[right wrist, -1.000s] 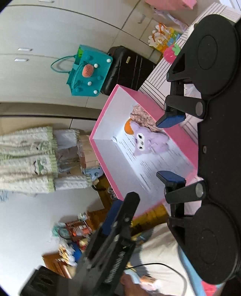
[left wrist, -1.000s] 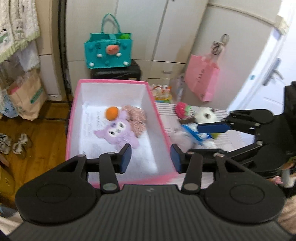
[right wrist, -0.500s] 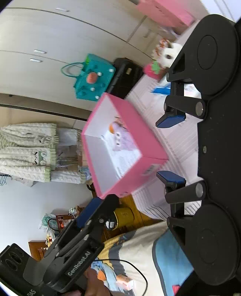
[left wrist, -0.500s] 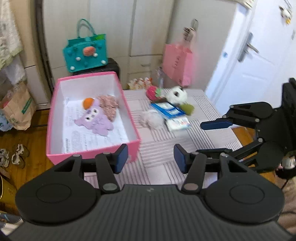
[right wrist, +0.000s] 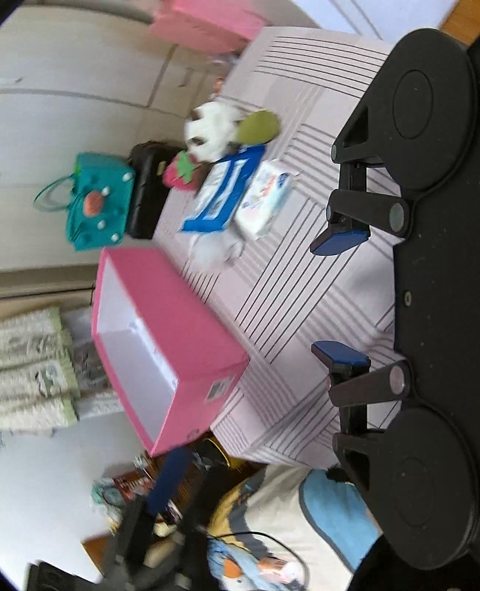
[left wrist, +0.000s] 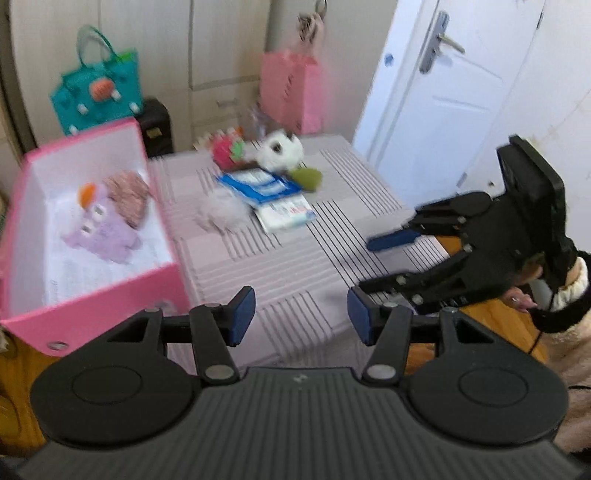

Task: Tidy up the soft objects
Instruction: 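Withdraw both tools from the box toward the remaining table items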

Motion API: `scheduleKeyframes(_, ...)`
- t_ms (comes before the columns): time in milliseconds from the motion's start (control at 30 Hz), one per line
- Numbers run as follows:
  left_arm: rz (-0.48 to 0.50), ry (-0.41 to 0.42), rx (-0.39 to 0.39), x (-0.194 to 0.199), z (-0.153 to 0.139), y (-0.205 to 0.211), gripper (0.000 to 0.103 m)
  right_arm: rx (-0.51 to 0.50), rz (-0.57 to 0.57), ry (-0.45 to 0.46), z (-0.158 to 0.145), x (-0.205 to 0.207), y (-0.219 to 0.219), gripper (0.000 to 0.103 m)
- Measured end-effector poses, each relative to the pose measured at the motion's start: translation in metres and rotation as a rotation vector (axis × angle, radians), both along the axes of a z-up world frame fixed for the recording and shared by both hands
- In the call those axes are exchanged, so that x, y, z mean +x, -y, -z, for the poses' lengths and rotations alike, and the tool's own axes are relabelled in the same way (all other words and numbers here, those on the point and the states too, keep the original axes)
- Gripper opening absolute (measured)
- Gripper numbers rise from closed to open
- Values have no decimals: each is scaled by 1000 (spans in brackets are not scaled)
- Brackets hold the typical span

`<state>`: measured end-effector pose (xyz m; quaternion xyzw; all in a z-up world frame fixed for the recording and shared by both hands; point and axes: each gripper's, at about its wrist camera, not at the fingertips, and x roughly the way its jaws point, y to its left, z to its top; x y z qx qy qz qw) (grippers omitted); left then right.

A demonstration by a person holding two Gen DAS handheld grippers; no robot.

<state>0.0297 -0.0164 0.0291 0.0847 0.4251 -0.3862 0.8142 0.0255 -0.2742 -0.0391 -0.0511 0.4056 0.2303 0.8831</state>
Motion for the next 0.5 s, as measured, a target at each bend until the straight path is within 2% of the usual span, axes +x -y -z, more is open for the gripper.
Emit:
scheduleKeyframes(100,24,-39,17,7,17,13,54,2,8,-21,10,5,5,57)
scheduleKeyframes(333,26,-60,18,31,47,41,54,36,16,-16,28,19,23,59)
scheduleKeyframes(500,26,-32,-2,43,65,66,54,25,59,16,39,32,42,59)
